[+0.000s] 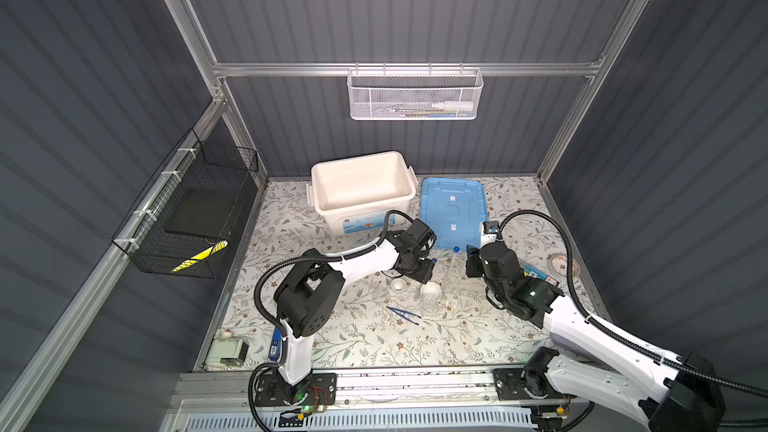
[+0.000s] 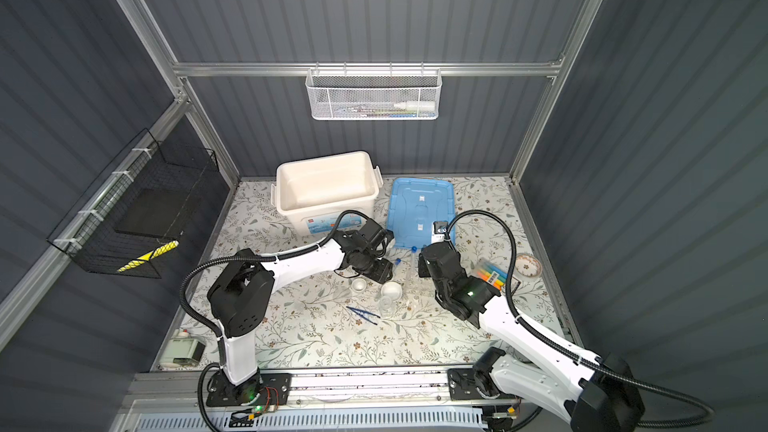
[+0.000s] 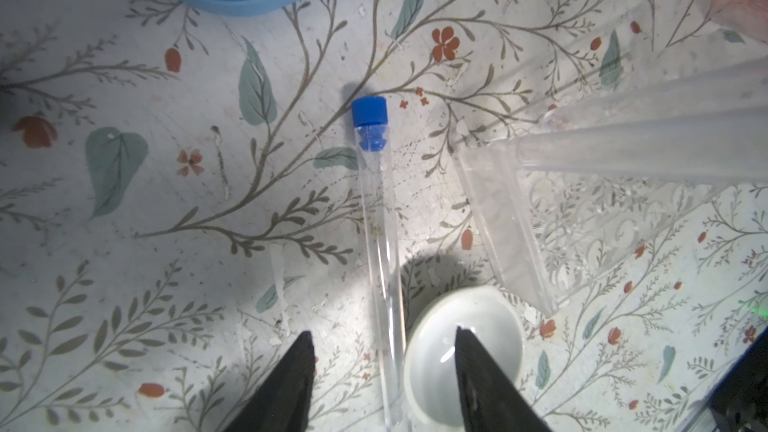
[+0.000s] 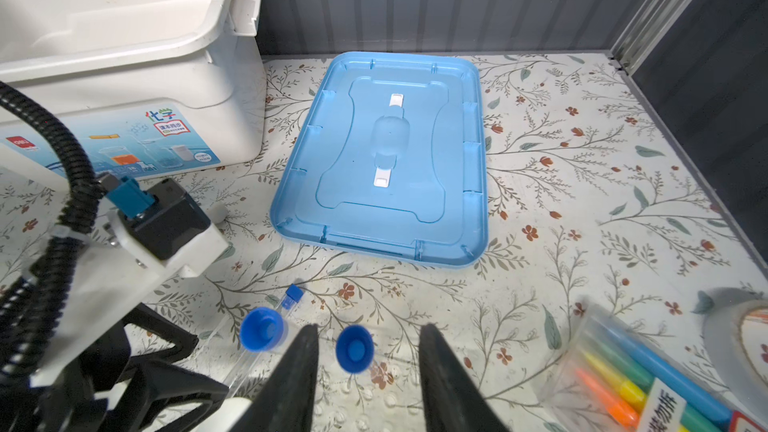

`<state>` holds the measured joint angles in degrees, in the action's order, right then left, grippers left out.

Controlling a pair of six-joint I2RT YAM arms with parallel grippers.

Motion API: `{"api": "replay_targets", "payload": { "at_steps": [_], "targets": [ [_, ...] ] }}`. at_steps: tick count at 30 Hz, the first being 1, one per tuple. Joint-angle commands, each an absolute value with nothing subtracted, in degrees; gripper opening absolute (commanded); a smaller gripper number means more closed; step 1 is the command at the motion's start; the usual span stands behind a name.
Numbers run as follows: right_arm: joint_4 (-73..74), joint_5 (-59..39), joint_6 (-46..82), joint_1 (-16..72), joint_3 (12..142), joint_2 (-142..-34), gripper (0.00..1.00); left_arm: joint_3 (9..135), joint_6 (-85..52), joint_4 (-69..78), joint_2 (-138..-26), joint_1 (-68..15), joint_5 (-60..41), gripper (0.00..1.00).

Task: Organize the chemistry lab equipment

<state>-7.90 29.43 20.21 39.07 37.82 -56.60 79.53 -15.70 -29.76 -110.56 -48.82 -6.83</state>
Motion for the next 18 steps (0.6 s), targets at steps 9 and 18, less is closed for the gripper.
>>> {"api": "replay_targets", "payload": {
  "at_steps": [9,18],
  "targets": [
    [-12.2,32.7,21.8,38.3,39.5,-53.9,0.64,83.0,-15.1,-34.0,-112.3,-49.8,-5.0,0.49],
    [-13.6,31.1,22.8,35.7,39.4,-51.6,0.67,83.9,-14.9,-35.4,-113.9,-49.9,-4.8,0.47]
  ]
}}
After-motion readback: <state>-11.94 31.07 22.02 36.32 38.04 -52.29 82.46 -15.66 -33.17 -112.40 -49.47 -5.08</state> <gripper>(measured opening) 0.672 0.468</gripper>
